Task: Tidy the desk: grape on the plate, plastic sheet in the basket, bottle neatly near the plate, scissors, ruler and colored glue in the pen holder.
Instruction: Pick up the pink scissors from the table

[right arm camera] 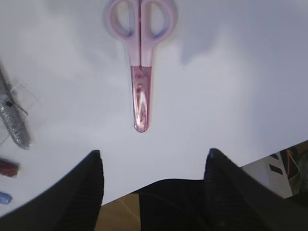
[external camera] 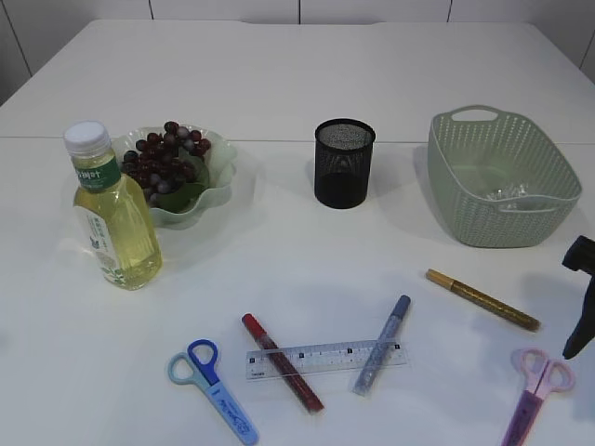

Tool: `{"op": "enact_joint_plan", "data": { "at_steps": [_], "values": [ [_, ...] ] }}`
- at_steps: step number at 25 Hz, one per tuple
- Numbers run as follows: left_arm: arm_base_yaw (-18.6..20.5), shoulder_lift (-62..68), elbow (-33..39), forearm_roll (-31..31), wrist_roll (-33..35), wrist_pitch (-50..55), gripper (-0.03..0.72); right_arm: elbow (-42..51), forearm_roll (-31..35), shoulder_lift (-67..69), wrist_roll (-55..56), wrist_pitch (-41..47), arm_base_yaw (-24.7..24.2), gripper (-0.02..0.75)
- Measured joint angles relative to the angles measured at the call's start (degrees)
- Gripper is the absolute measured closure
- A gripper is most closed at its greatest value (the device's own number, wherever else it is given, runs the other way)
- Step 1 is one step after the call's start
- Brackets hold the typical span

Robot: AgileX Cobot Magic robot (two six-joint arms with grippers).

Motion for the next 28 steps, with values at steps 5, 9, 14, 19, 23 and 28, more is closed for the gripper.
{"op": "enact_joint_plan", "data": {
  "at_steps": [5, 9, 14, 19, 23, 28],
  "values": [
    [0.00, 0.00, 0.00, 0.00, 0.00, 1.07, 0.190, 0.00, -1.90, 2.50, 0.17, -3.65, 1.01, 0.227],
    [0.00, 0.00, 0.00, 0.00, 0.00, 1.20, 0.190, 0.00, -2.02, 4.42, 1.32, -8.97, 4.85, 0.227],
    [0.00, 0.00, 0.00, 0.00, 0.00, 1.20, 0.190, -0.04, -2.34, 8.08, 1.56, -10.89, 6.14, 0.227],
    [0.00, 0.00, 0.00, 0.00, 0.00, 1.20, 0.190, 0.27, -3.63, 10.35, 1.56, -12.15, 6.14, 0.227],
    [0.00, 0.00, 0.00, 0.00, 0.00, 0.57, 0.190, 3.40, -4.10, 11.15, 1.67, -15.11, 6.36, 0.227],
    [0.00, 0.00, 0.00, 0.00, 0.00, -0.23, 0.190, 7.34, -4.20, 11.15, 1.67, -21.00, 6.83, 0.227]
  ]
}}
